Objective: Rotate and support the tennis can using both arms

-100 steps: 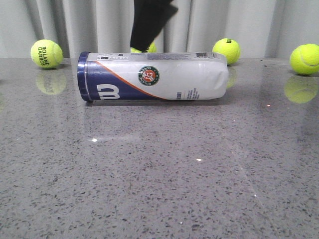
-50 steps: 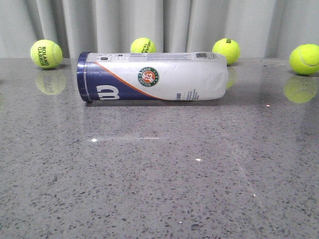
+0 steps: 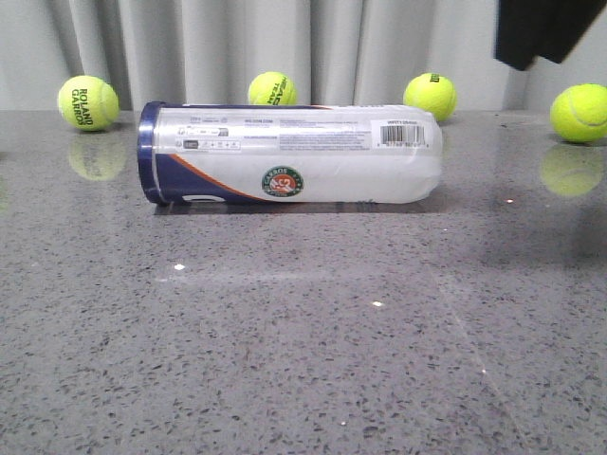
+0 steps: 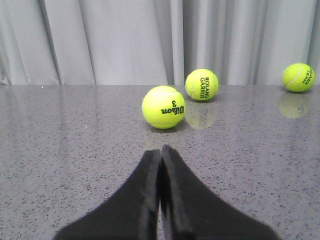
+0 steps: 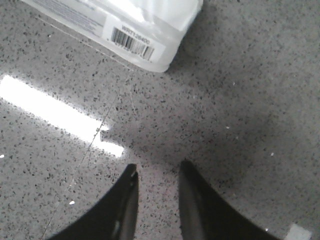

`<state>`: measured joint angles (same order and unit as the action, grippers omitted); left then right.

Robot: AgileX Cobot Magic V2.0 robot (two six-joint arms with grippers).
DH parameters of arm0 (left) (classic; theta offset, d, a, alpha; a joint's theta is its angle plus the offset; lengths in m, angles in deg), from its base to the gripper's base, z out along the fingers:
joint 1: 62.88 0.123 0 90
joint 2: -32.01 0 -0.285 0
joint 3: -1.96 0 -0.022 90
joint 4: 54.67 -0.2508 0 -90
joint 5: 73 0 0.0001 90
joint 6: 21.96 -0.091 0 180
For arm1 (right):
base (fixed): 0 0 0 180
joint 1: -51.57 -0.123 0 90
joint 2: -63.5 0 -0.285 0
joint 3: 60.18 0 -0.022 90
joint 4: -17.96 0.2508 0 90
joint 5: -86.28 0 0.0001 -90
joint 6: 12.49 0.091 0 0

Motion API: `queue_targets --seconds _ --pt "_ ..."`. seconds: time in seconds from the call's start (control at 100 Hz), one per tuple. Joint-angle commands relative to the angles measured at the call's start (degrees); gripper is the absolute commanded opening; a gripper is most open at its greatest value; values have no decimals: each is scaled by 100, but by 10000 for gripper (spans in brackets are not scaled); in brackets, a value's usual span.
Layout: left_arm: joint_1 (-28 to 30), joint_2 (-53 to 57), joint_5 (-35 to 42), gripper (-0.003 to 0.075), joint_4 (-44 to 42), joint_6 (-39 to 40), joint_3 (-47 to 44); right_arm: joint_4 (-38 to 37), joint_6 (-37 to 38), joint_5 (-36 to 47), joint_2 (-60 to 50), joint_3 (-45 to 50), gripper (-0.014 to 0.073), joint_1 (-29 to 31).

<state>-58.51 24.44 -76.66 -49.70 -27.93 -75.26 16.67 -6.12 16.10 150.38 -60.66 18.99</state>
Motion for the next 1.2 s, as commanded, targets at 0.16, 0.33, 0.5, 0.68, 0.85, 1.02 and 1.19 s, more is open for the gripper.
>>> queue_targets --seconds 0.16,0.33,0.5,0.68,0.85,1.02,1.19 --pt "17 197 439 -20 16 55 -249 -100 377 1164 -1251 927 -58 16" --pt "17 197 450 -20 16 55 -249 -100 479 1988 -2232 1875 -68 16" --pt "17 197 450 -20 16 55 -249 -100 484 2842 -3330 2930 -68 16" --pt "17 197 586 -20 16 55 -249 -100 484 3327 -4532 3908 -68 16" --pt "17 197 608 -20 16 55 -249 -111 484 3760 -5542 4680 -68 16" --pt "17 197 634 -20 16 55 -249 -111 484 3834 -6372 5206 -68 16" --pt "17 197 713 -20 74 55 -223 -111 484 3891 -6841 5358 -68 16"
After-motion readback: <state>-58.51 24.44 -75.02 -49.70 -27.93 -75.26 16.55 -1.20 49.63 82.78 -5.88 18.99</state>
